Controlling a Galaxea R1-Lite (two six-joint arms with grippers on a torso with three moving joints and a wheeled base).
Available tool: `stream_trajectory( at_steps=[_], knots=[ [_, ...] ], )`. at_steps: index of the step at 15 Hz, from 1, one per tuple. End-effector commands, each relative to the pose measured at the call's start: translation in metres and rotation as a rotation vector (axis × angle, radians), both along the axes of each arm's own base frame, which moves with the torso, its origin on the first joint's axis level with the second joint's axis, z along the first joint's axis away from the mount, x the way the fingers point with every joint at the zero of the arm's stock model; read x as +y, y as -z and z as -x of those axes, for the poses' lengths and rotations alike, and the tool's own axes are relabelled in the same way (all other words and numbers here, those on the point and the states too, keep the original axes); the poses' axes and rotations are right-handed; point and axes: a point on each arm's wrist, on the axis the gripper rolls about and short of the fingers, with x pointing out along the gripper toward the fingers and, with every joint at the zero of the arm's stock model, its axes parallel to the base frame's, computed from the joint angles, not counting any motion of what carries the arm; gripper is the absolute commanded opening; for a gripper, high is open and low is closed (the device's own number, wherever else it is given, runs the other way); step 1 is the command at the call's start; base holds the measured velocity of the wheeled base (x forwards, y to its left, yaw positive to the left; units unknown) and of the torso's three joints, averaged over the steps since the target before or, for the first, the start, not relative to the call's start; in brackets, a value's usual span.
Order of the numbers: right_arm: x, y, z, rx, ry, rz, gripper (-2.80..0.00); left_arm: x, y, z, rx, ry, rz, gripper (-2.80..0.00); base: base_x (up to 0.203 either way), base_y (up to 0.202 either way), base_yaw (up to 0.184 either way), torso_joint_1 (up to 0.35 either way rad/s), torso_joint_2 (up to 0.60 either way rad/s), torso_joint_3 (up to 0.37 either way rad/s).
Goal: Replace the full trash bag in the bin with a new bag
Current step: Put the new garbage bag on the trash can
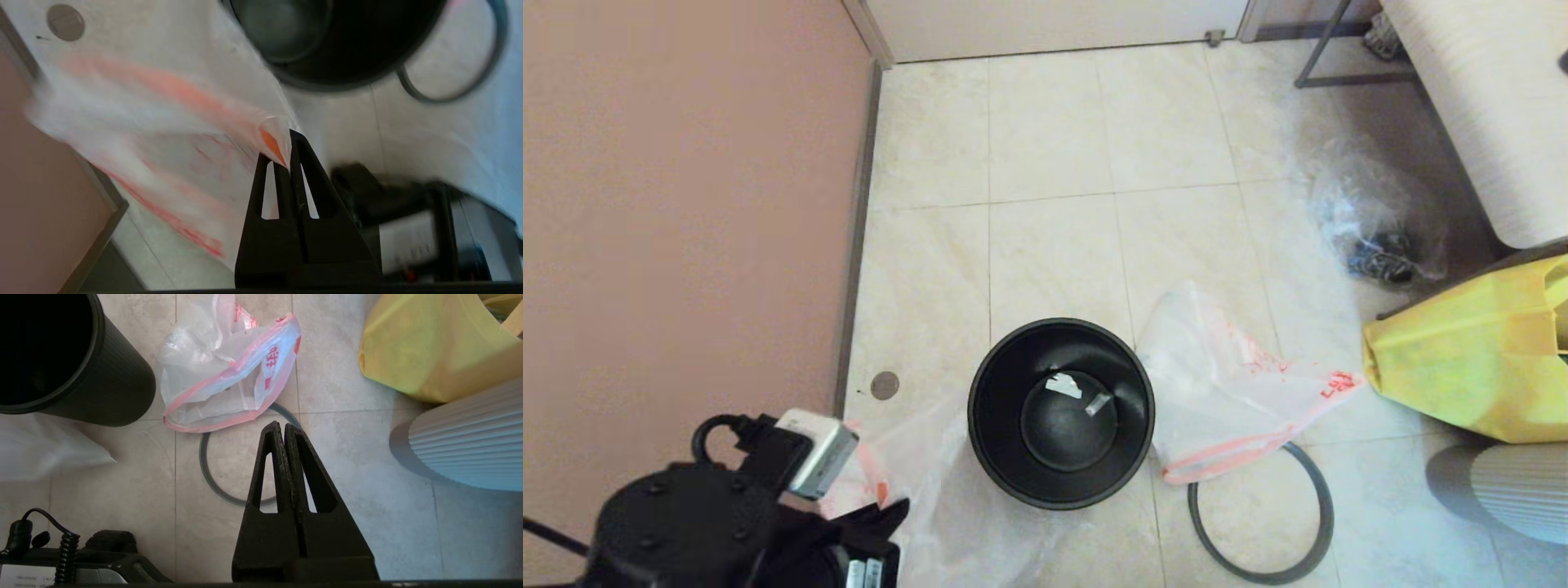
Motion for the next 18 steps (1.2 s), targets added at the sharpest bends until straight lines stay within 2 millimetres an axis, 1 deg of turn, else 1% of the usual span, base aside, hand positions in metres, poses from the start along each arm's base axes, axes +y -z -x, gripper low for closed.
stream_trajectory(
  at_steps=[1,4,9,13,16,18],
  knots=[
    [0.0,0.0,0.0,0.001,-0.002,0.0,-2.8,-0.014,0.011,-0.02,0.043,-0.033,-0.057,-2.8,0.0,0.0,0.0,0.0,0.0,0.0],
    [0.0,0.0,0.0,0.0,-0.002,0.0,-2.8,-0.017,-0.013,-0.022,-0.018,-0.018,0.003,-2.8,0.0,0.0,0.0,0.0,0.0,0.0],
    [0.0,0.0,0.0,0.003,-0.002,0.0,-2.8,-0.016,-0.065,-0.015,-0.078,0.03,0.044,-2.8,0.0,0.0,0.0,0.0,0.0,0.0],
    [0.0,0.0,0.0,0.001,-0.002,0.0,-2.8,-0.015,-0.108,-0.005,-0.102,0.069,0.075,-2.8,0.0,0.0,0.0,0.0,0.0,0.0],
    [0.0,0.0,0.0,0.001,-0.002,0.0,-2.8,-0.021,-0.14,-0.002,-0.116,0.097,0.091,-2.8,0.0,0.0,0.0,0.0,0.0,0.0],
    [0.0,0.0,0.0,0.002,-0.002,0.0,-2.8,-0.029,-0.156,0.0,-0.127,0.132,0.093,-2.8,0.0,0.0,0.0,0.0,0.0,0.0]
  ],
)
